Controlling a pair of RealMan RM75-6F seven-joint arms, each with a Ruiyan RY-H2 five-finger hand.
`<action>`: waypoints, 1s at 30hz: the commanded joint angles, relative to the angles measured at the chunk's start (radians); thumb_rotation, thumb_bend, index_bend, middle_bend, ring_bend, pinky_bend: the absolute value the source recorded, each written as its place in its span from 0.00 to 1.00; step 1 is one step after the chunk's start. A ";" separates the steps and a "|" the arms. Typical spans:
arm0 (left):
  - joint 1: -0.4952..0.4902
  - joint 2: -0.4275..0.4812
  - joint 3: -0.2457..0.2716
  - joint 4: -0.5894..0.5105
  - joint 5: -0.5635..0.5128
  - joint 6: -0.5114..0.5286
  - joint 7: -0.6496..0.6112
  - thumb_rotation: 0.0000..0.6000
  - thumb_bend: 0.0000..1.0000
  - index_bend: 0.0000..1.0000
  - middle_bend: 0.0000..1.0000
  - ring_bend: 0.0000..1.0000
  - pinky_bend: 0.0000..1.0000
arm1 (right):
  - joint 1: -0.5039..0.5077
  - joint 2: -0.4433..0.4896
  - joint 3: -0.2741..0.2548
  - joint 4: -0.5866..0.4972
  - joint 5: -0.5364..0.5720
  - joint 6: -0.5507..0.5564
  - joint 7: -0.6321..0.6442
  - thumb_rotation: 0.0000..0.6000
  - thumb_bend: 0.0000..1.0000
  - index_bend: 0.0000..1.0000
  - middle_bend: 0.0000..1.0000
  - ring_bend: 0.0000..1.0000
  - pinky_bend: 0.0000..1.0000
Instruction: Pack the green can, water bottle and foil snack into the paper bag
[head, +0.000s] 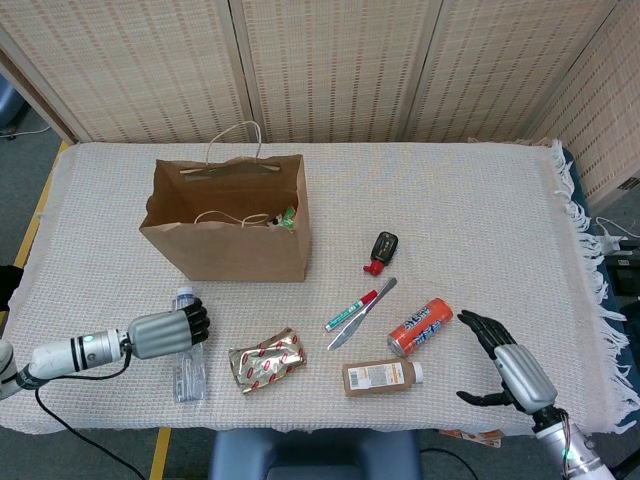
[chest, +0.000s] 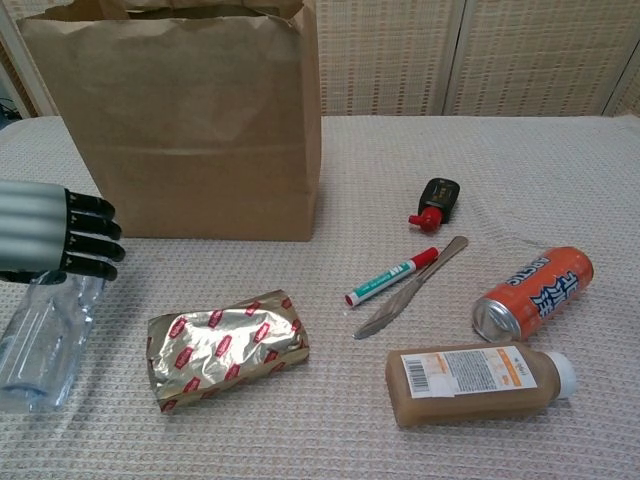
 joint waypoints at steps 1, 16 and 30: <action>0.084 0.040 -0.069 0.005 -0.140 -0.028 -0.017 1.00 0.63 0.65 0.68 0.61 0.68 | 0.000 0.001 0.001 -0.002 0.001 0.000 -0.002 1.00 0.00 0.00 0.00 0.00 0.00; 0.244 -0.008 -0.430 -0.052 -0.659 -0.152 0.055 1.00 0.63 0.67 0.71 0.64 0.73 | -0.002 -0.002 0.004 -0.005 0.006 0.001 -0.003 1.00 0.00 0.00 0.00 0.00 0.00; 0.269 0.068 -0.950 -0.937 -1.246 -0.208 -0.144 1.00 0.63 0.68 0.72 0.66 0.75 | 0.001 -0.002 0.004 -0.001 0.001 -0.003 0.002 1.00 0.00 0.00 0.00 0.00 0.00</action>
